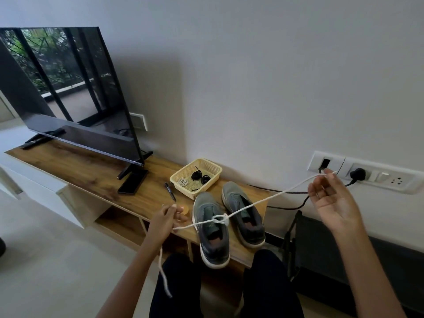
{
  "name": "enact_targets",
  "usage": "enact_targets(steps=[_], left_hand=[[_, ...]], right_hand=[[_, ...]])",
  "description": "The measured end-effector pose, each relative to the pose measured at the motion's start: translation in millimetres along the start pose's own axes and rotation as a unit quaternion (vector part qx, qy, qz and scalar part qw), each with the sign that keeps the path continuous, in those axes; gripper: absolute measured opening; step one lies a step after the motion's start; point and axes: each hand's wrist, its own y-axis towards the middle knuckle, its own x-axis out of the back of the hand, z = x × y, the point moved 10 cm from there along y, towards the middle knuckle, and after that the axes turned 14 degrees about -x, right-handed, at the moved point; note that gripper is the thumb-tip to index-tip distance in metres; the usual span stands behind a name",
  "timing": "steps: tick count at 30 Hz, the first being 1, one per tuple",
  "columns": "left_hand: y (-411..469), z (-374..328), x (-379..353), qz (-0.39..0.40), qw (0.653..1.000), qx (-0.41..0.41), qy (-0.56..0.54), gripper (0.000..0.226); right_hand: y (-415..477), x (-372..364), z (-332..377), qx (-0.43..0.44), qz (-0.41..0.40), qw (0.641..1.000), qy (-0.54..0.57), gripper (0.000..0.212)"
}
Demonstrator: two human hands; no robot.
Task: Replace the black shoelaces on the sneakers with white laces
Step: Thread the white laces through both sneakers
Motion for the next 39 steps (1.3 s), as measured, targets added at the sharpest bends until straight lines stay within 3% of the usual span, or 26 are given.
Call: enact_targets(steps=[4, 8, 13, 16, 19, 24, 29, 31, 35, 37, 39], left_hand=[[11.7, 6.5, 19.4, 0.022, 0.984, -0.048, 0.168, 0.028], [13.3, 25.1, 37.9, 0.024, 0.98, -0.037, 0.195, 0.022], [8.5, 57.7, 67.0, -0.028, 0.978, -0.006, 0.209, 0.031], [1.7, 71.6, 78.5, -0.059, 0.974, 0.012, 0.216, 0.037], [-0.1, 77.8, 71.7, -0.051, 0.982, 0.024, 0.182, 0.038], [-2.6, 41.7, 20.3, 0.021, 0.999, 0.026, 0.026, 0.029], [-9.1, -13.9, -35.5, 0.118, 0.986, -0.022, -0.112, 0.021], [-6.7, -21.7, -53.3, 0.163, 0.983, -0.049, -0.075, 0.02], [1.3, 0.4, -88.8, 0.255, 0.954, -0.093, 0.124, 0.022], [7.9, 23.4, -93.6, 0.25, 0.946, -0.078, 0.189, 0.024], [15.3, 41.8, -94.2, 0.221, 0.957, -0.052, 0.181, 0.023]], right_hand=[[10.7, 18.0, 24.7, 0.013, -0.038, 0.999, -0.029, 0.017], [19.6, 40.6, 43.3, 0.018, -0.087, 0.995, -0.043, 0.008], [24.8, 68.3, 61.0, 0.027, -0.145, 0.988, -0.041, 0.002], [25.9, 77.1, 64.7, 0.021, -0.16, 0.986, -0.035, 0.019], [28.0, 73.4, 60.2, 0.017, -0.146, 0.989, -0.03, 0.032], [36.8, 33.0, 42.5, 0.006, -0.046, 0.999, -0.025, 0.018], [42.1, -16.6, 28.2, -0.005, 0.039, 0.999, -0.037, 0.024], [44.6, -31.1, 23.2, 0.001, 0.048, 0.997, -0.066, 0.019], [50.0, -42.9, 7.4, 0.013, 0.034, 0.99, -0.133, 0.013], [53.4, -40.8, -2.4, 0.013, 0.017, 0.987, -0.161, 0.013], [57.8, -38.2, -13.5, 0.009, 0.009, 0.983, -0.186, 0.012]])
